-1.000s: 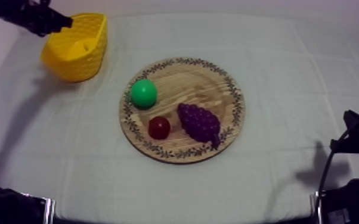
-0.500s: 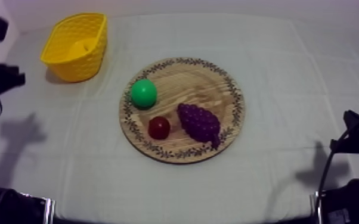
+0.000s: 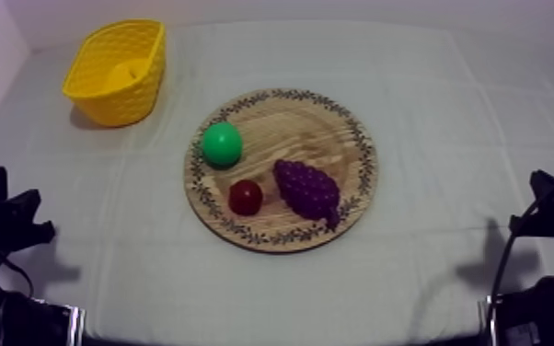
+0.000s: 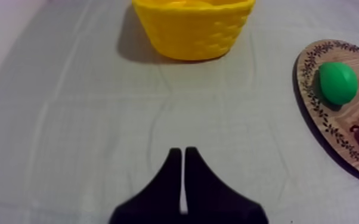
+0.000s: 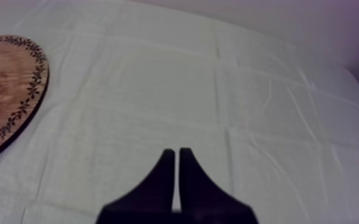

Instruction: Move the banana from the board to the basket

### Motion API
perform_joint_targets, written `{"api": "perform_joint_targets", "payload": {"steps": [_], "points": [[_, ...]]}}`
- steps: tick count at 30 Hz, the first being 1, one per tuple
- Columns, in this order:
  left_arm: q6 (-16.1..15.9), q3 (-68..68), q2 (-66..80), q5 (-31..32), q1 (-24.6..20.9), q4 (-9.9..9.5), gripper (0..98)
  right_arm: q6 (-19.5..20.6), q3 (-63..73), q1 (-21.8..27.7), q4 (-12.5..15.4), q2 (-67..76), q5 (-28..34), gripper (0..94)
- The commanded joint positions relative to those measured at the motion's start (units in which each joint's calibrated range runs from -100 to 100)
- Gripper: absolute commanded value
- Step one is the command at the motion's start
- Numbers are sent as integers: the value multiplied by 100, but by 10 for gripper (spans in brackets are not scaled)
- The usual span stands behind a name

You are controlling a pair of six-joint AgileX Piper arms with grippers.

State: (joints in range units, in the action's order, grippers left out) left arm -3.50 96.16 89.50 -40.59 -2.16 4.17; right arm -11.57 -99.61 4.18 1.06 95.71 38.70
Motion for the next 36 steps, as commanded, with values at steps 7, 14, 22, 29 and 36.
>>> {"api": "perform_joint_targets", "payload": {"steps": [7,14,22,29,36], "points": [[223,71,971,-55,176,-289,0,2,-5,3,-1,5,1,4],[993,224,1019,373,265,-507,1,2,-5,3,-1,5,1,4],[1269,353,1023,823,297,-613,1,2,-5,3,-1,5,1,4],[1285,361,1024,848,299,-619,1,2,-5,3,-1,5,1,4],[1289,361,1024,850,299,-619,1,2,-5,3,-1,5,1,4]]}}
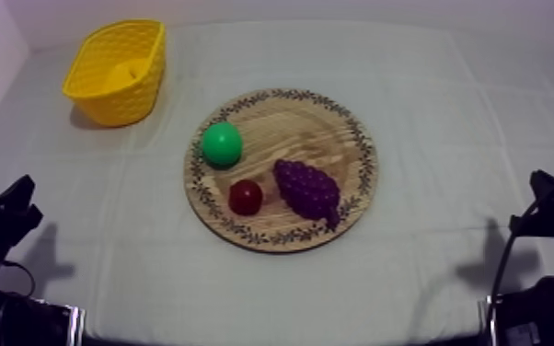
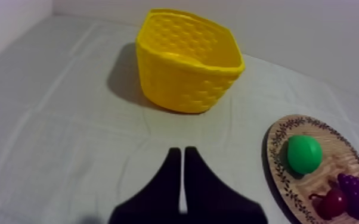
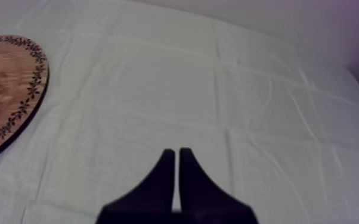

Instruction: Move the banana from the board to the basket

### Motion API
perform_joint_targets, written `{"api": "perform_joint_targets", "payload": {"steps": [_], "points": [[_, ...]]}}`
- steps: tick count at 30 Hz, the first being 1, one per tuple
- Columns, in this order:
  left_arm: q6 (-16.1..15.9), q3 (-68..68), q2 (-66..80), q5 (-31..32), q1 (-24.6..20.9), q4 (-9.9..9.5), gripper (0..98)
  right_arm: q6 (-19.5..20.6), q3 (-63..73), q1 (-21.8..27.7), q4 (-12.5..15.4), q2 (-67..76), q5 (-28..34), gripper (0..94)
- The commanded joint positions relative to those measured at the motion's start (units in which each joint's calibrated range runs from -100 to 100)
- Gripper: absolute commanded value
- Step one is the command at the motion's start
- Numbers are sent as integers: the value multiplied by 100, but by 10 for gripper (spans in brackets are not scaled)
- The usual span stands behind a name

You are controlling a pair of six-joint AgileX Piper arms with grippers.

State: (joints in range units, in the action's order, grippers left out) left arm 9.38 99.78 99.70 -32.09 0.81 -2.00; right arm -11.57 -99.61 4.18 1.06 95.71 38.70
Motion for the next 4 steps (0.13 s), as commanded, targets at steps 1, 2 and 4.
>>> {"api": "perform_joint_targets", "payload": {"steps": [1,2,4], "points": [[2,0,4,0,2,-3,1,2,-5,3,-1,5,1,4],[2,0,4,0,2,-3,1,2,-5,3,-1,5,1,4],[2,0,4,0,2,-3,1,2,-5,3,-1,5,1,4]]}}
